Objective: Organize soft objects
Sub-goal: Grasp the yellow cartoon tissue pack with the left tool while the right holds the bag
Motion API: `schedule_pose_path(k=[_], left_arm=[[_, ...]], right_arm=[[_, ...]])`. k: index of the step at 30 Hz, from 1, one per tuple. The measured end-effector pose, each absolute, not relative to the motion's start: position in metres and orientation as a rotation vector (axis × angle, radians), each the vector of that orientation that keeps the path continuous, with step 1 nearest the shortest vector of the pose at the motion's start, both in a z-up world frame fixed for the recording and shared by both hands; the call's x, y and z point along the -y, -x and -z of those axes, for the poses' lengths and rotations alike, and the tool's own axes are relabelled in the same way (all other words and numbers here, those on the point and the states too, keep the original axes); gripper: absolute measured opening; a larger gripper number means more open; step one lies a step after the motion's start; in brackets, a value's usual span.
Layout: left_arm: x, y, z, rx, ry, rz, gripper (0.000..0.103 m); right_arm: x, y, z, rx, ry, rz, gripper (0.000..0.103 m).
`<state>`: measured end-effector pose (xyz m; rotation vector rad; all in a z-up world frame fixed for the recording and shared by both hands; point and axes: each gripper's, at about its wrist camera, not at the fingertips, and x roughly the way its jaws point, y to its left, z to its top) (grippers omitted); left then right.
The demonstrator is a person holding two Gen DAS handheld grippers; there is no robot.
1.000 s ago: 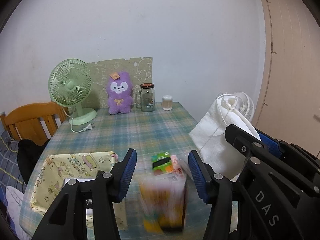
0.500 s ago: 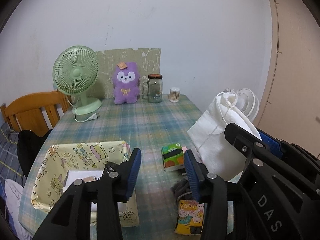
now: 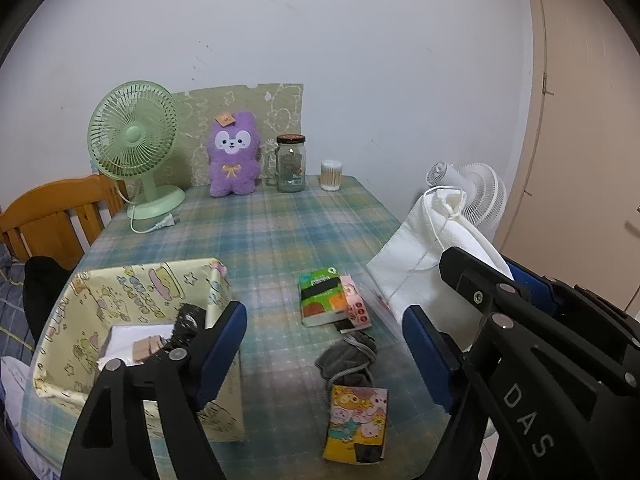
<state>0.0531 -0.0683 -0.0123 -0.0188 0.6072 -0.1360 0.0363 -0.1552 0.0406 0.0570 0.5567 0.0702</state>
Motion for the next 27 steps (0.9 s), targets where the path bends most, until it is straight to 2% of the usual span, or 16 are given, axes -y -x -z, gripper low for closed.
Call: schedule_pose_path(k=[15,27], left_arm=[[0.097,-0.046,0.043,-0.640,0.007,0.158,0.101],[0.114,-0.050,0.082,-0.713,-0.040,0.174,0.101]], right_arm=[[0.185,-0.027,-0.008,-0.594,-0.090,-0.024,0.024],[0.202,-0.033,0.036,-0.686,-0.123,0.020,0.024]])
